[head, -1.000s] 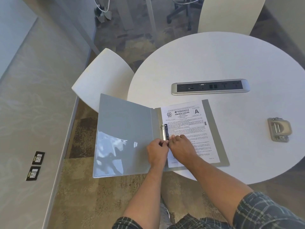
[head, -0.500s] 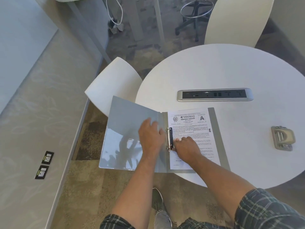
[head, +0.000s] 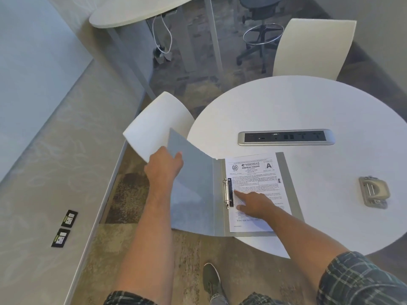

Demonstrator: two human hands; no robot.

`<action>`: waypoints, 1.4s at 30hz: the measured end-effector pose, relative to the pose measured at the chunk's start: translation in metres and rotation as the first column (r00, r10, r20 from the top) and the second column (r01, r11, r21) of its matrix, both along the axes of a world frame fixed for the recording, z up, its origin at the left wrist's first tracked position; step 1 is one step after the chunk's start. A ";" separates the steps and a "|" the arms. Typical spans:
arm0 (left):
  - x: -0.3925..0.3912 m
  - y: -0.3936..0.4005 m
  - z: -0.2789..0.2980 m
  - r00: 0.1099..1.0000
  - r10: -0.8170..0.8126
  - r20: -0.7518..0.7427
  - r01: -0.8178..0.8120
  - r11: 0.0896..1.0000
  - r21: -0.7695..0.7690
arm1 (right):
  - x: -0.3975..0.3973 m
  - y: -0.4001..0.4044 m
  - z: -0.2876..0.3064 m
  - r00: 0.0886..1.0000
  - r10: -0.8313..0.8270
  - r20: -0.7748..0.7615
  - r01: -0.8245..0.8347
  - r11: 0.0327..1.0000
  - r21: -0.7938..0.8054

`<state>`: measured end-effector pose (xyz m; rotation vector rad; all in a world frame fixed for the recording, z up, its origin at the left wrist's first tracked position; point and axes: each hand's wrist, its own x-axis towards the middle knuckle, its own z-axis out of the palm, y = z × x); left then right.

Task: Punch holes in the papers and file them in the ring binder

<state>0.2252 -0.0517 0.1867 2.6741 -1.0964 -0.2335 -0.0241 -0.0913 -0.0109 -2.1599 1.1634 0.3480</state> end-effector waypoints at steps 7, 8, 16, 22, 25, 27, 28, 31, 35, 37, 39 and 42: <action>-0.078 -0.006 0.026 0.653 -0.391 -0.648 0.372 0.912 -0.174 | -0.041 -0.008 0.031 0.678 -0.599 0.427 0.311 0.759 0.572; -0.086 -0.008 0.012 0.657 -0.435 -0.616 0.461 0.878 -0.128 | -0.049 -0.010 0.036 0.591 -0.681 0.432 0.358 0.701 0.616; -0.128 -0.005 -0.093 0.654 -0.653 -0.383 0.751 0.623 0.219 | -0.137 -0.025 0.032 0.182 -0.952 0.247 0.562 0.307 0.768; -0.125 0.018 -0.151 0.813 -0.515 -0.272 0.581 0.747 0.323 | -0.156 -0.006 0.026 0.379 -0.879 0.288 0.700 0.476 0.532; -0.127 0.023 -0.165 0.804 -0.521 -0.285 0.591 0.748 0.301 | -0.157 0.000 0.015 0.559 -0.803 0.205 0.752 0.596 0.283; -0.130 0.023 -0.168 0.785 -0.551 -0.284 0.618 0.722 0.311 | -0.158 0.005 0.013 0.713 -0.693 0.111 0.686 0.721 0.098; -0.131 0.023 -0.170 0.778 -0.562 -0.283 0.628 0.710 0.318 | -0.157 0.008 0.013 0.775 -0.629 0.051 0.629 0.777 0.023; -0.137 0.024 -0.170 0.774 -0.581 -0.251 0.632 0.691 0.352 | -0.152 0.017 0.017 0.889 -0.451 -0.076 0.437 0.887 -0.151; -0.141 0.027 -0.170 0.771 -0.605 -0.199 0.631 0.683 0.368 | -0.149 0.019 0.015 0.960 -0.225 -0.166 0.192 0.962 -0.195; -0.141 0.026 -0.169 0.771 -0.609 -0.186 0.630 0.687 0.362 | -0.150 0.019 0.016 0.964 -0.196 -0.178 0.166 0.972 -0.169; -0.142 0.023 -0.163 0.769 -0.622 -0.149 0.630 0.697 0.343 | -0.152 0.017 0.020 0.971 -0.176 -0.163 0.146 0.973 -0.179; -0.143 0.018 -0.155 0.745 -0.664 -0.065 0.653 0.707 0.272 | -0.154 0.010 0.028 0.978 -0.162 -0.128 0.121 0.951 -0.284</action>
